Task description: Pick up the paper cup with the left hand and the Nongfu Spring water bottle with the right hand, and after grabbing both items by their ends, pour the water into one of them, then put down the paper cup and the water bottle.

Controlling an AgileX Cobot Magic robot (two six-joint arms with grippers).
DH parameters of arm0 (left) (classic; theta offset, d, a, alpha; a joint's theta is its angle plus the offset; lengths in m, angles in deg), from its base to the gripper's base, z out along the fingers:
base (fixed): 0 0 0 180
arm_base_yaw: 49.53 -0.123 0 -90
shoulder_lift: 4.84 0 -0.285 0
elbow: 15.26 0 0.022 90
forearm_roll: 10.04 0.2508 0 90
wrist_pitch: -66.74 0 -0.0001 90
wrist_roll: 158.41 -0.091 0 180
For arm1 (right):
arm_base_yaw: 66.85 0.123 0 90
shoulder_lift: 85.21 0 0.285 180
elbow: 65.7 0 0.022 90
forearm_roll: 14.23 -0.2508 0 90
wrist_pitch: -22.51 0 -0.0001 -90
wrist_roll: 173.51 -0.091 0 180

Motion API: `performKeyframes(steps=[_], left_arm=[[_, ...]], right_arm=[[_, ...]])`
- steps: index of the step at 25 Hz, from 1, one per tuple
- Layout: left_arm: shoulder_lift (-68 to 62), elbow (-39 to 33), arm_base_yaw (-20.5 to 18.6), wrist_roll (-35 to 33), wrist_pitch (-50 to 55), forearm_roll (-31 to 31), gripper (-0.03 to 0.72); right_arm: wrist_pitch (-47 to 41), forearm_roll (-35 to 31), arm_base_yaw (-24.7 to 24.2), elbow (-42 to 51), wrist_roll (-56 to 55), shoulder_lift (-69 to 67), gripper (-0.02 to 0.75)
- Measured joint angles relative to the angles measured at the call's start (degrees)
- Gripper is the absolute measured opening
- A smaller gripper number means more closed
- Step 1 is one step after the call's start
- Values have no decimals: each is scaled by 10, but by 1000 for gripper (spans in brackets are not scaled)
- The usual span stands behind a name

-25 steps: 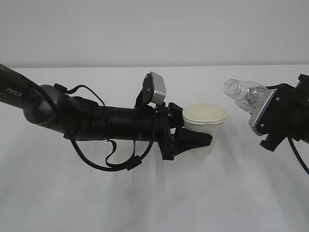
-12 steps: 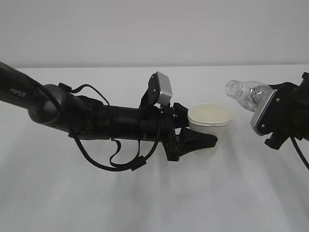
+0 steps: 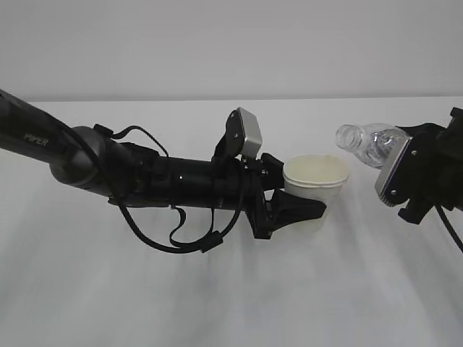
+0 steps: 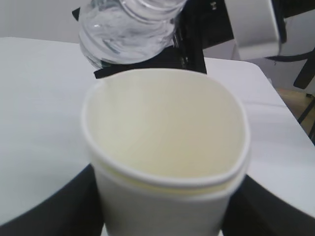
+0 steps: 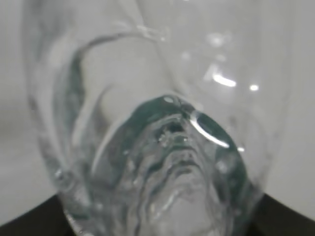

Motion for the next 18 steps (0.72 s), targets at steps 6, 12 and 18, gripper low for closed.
performKeyframes(steps=[6, 12, 18], left_arm=[[-7, 2, 0, 0, 4, 0, 454], [-9, 3, 0, 0, 8, 0, 453], [-9, 10, 0, 3, 7, 0, 453]], right_arm=[[1, 0, 0, -1, 14, 0, 419], [1, 1, 0, -2, 30, 4, 419], [1, 1, 0, -2, 44, 19, 419]])
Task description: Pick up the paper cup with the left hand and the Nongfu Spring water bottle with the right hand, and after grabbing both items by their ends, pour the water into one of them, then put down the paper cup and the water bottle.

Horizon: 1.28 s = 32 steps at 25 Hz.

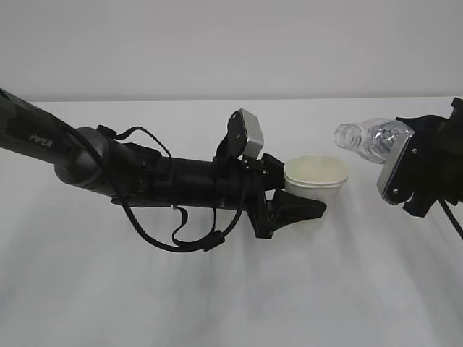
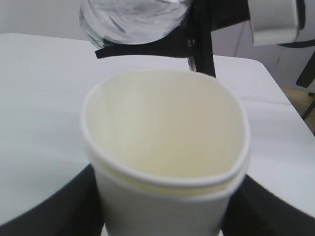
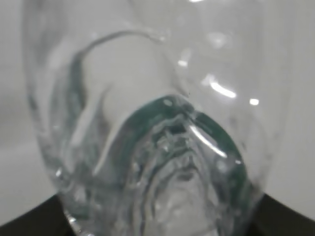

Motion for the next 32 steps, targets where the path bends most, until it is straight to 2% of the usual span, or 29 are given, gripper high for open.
performKeyframes(steps=[10, 32], left_arm=[[0, 0, 0, 3, -36, 12, 453], [0, 0, 0, 4, -41, 19, 453]], right_arm=[[-4, 1, 0, -1, 23, 0, 419], [-11, 10, 0, -13, 65, 1, 418]])
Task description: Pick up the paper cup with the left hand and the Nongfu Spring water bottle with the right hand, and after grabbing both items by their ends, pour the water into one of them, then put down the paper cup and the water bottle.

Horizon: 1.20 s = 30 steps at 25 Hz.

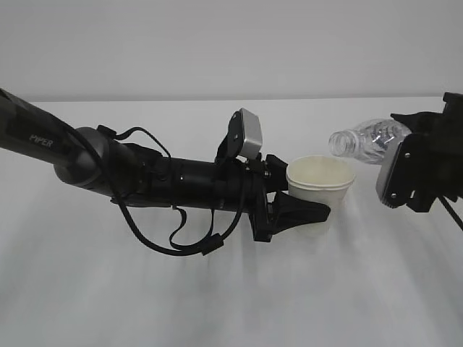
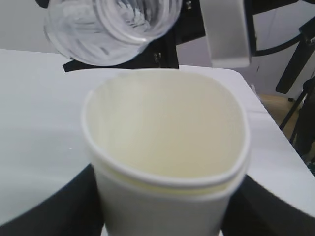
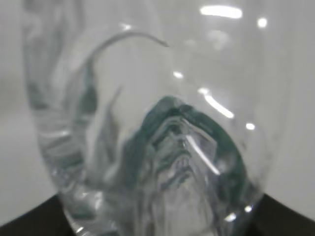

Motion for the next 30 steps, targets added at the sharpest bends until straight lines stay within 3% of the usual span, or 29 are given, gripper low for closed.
performKeyframes(steps=[30], left_arm=[[0, 0, 0, 2, 3, 6, 453]], right_arm=[[-21, 17, 0, -9, 45, 15, 417]])
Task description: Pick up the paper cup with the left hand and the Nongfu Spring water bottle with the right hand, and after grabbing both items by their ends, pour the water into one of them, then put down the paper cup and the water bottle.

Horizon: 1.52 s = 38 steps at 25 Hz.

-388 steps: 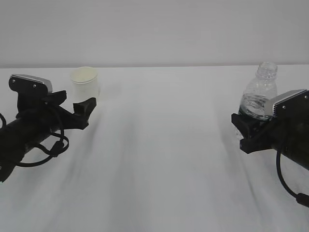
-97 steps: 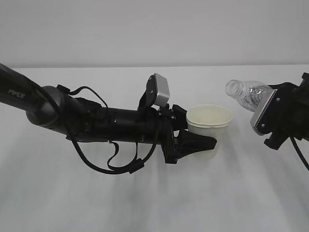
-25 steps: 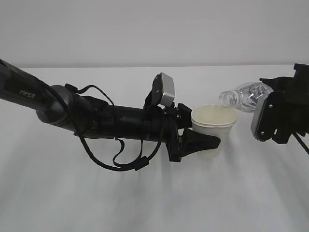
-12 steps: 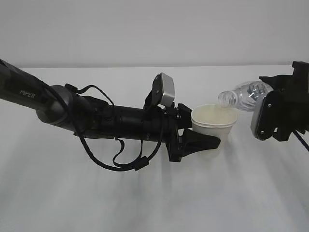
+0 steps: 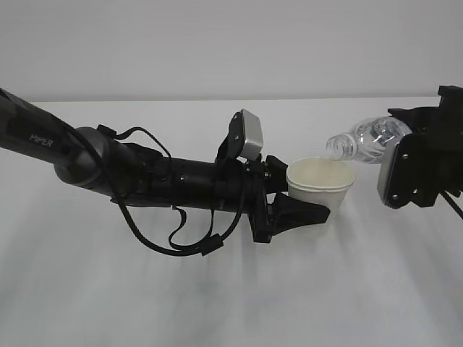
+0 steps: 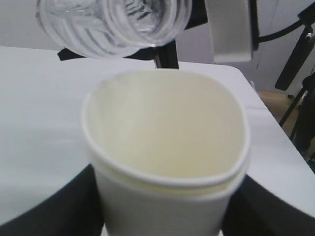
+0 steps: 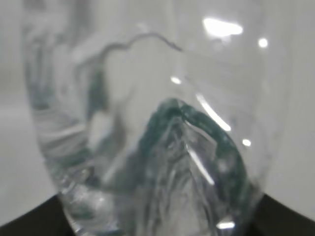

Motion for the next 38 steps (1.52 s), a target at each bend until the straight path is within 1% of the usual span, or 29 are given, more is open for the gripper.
performKeyframes(steps=[14, 38], left_arm=[[0, 0, 0, 1, 2, 0, 453], [0, 0, 0, 4, 3, 2, 453]], right_arm=[[-17, 19, 0, -4, 23, 11, 417], [-27, 32, 0, -13, 29, 14, 410]])
